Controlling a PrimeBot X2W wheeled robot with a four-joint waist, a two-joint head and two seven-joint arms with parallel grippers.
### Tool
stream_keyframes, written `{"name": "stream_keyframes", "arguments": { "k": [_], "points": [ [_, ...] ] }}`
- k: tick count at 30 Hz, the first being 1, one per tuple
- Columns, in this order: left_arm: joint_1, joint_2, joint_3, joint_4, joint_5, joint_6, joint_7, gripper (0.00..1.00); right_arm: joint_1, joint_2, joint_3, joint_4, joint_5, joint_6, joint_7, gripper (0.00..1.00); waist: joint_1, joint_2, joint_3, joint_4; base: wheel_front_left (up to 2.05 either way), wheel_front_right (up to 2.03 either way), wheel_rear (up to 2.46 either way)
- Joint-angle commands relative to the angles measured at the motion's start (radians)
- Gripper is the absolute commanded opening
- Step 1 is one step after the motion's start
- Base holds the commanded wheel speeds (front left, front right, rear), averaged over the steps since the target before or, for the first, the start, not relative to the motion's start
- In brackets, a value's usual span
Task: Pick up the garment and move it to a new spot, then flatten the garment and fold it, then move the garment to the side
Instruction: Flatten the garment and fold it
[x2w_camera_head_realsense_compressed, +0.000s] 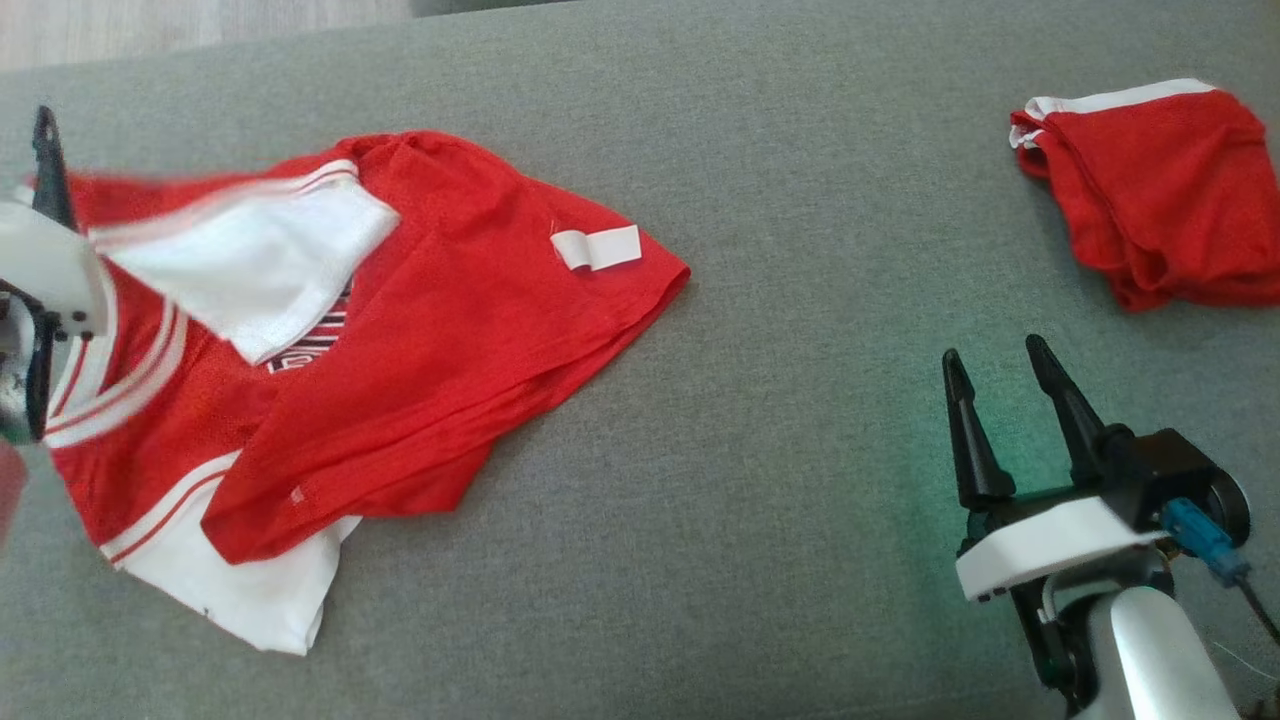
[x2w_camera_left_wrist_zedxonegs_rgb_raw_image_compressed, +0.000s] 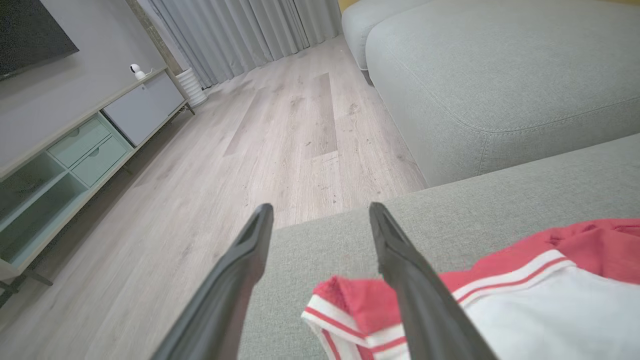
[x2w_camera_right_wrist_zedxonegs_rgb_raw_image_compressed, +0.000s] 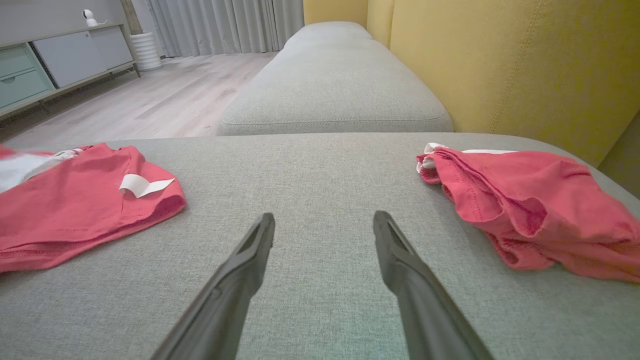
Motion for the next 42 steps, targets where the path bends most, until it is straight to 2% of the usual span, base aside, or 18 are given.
{"name": "stream_keyframes", "arguments": {
  "k": [1, 5, 10, 16, 21, 29, 37, 42],
  "points": [
    [-0.049, 0.045, 0.05, -0.005, -0.01, -0.005, -0.016, 1.0, -0.038, -0.005, 0.019, -0.032, -0.005, 0.007, 0.001, 1.0, -0.0001, 0.0, 0.0, 0.004, 0.0, 0.0, 0.0],
    [-0.036, 0.017, 0.041, 0.009, -0.024, -0.034, -0.048, 1.0, -0.036, -0.005, 0.009, -0.025, -0.008, 0.007, -0.001, 1.0, -0.0001, 0.0, -0.021, 0.026, 0.0, 0.0, 0.0],
    [0.004, -0.03, 0.042, -0.052, -0.058, -0.057, -0.098, 1.0, -0.019, -0.005, 0.003, -0.022, -0.009, 0.007, 0.003, 1.0, -0.0001, 0.0, -0.07, 0.064, 0.0, 0.0, 0.0],
    [0.105, -0.079, 0.056, -0.176, -0.11, -0.048, -0.146, 1.0, 0.006, -0.005, -0.006, -0.023, -0.008, 0.007, 0.009, 1.0, -0.0001, 0.0, -0.121, 0.102, 0.0, 0.0, 0.0],
    [0.257, -0.117, 0.048, -0.361, -0.135, 0.004, -0.185, 1.0, 0.032, -0.005, -0.012, -0.03, -0.005, 0.007, 0.017, 1.0, -0.0001, 0.0, -0.155, 0.134, 0.0, 0.0, 0.0],
    [0.512, -0.169, -0.01, -0.605, -0.129, 0.127, -0.21, 1.0, 0.043, -0.005, 0.004, -0.035, -0.005, 0.007, 0.028, 1.0, -0.0001, 0.0, -0.164, 0.162, 0.0, 0.0, 0.0],
    [0.62, -0.22, -0.028, -0.688, -0.13, 0.206, -0.238, 1.0, -0.061, -0.005, 0.074, 0.032, -0.039, 0.007, 0.066, 1.0, -0.0001, 0.0, -0.139, 0.222, 0.0, 0.0, 0.0],
    [0.649, -0.245, -0.025, -0.707, -0.136, 0.227, -0.254, 1.0, -0.181, -0.005, 0.129, 0.152, -0.067, 0.007, 0.104, 1.0, -0.0001, 0.0, -0.115, 0.285, 0.0, 0.0, 0.0]
  ]
}}
